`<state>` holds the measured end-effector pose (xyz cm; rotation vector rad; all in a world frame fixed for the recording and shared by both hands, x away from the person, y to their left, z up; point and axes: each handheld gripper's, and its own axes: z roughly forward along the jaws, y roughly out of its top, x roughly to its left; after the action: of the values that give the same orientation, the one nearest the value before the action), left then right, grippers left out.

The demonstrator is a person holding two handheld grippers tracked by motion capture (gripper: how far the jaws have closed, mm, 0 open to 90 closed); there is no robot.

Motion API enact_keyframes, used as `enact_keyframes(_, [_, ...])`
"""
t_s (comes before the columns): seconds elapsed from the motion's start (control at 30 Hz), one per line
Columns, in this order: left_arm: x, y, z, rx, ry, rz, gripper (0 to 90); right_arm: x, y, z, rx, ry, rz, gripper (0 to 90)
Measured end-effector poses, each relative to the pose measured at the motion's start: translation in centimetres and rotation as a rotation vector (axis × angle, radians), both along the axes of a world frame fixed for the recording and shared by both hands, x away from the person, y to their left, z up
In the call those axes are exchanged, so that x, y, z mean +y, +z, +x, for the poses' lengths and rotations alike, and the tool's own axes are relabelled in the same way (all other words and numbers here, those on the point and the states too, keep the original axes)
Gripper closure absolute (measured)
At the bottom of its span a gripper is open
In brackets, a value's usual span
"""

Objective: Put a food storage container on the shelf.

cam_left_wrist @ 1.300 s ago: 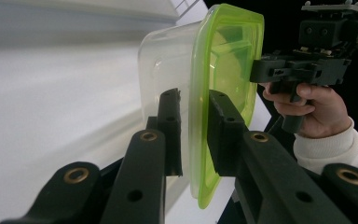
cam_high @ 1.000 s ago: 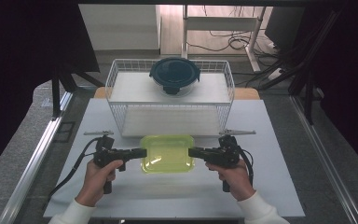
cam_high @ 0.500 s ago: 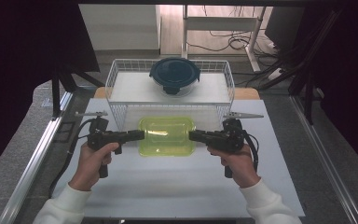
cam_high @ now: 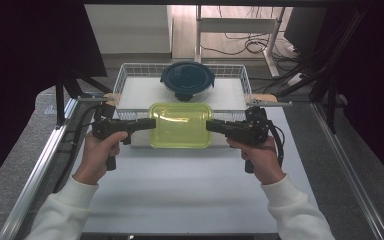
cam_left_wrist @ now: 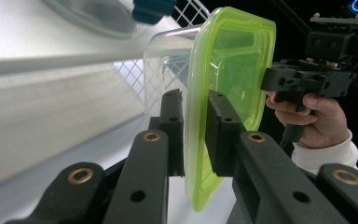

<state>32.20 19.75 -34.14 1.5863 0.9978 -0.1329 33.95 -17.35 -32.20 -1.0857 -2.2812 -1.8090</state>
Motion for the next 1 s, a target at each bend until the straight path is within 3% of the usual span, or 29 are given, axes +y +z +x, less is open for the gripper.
enact_keyframes(0.2, [-0.1,2.0,1.0,-0.031,-0.002,0.006,78.4,-0.2,1.1,0.7,-0.021,-0.009,0.020,78.6])
enact_keyframes(0.37, [0.0,3.8,2.5,-0.055,-0.010,0.001,78.5,-0.2,3.0,1.6,-0.045,-0.012,0.026,78.6])
enact_keyframes(0.63, [0.0,7.3,5.0,-0.101,-0.020,0.025,78.4,-0.1,6.0,4.2,-0.063,-0.024,0.032,79.4])
enact_keyframes(0.8, [0.1,8.0,6.6,-0.094,-0.023,0.015,78.5,-0.2,6.9,5.3,-0.057,-0.022,0.044,79.2])
enact_keyframes(1.0, [0.0,8.5,9.1,-0.058,-0.012,0.011,78.6,-0.2,7.6,7.4,-0.041,-0.042,0.033,79.2])
